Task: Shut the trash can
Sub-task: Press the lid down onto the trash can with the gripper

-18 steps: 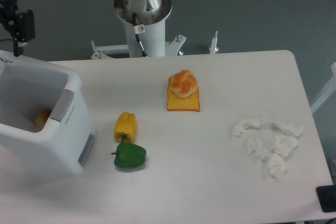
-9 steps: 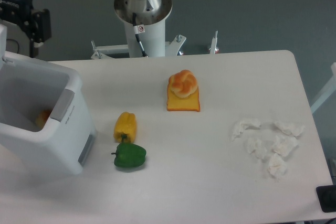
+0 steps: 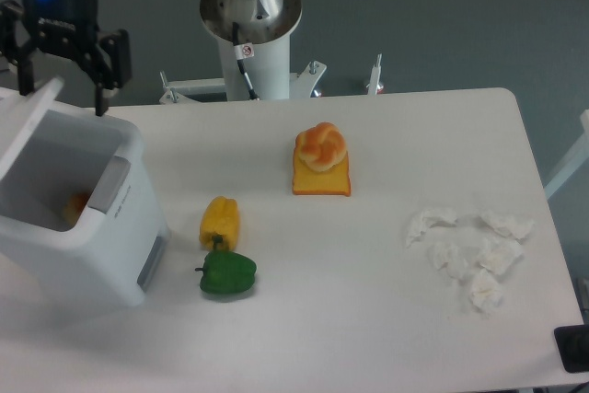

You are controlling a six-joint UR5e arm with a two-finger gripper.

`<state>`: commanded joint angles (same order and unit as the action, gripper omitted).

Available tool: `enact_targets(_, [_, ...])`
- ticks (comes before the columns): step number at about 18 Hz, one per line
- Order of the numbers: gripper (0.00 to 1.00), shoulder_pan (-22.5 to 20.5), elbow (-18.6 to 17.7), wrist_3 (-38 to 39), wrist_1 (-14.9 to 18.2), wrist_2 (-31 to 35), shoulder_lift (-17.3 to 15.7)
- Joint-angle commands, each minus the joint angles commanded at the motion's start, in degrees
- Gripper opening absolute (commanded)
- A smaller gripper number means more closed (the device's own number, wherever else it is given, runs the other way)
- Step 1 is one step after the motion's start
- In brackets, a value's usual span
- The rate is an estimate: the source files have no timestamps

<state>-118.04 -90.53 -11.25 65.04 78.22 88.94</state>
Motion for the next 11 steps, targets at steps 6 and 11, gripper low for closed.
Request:
enact_targets(6, [1.00, -0.1, 0.8, 0.0, -0.9, 0.3, 3.2])
enact_targets(11, [1.00, -0.1, 1.1, 0.0, -1.1, 0.3, 4.1])
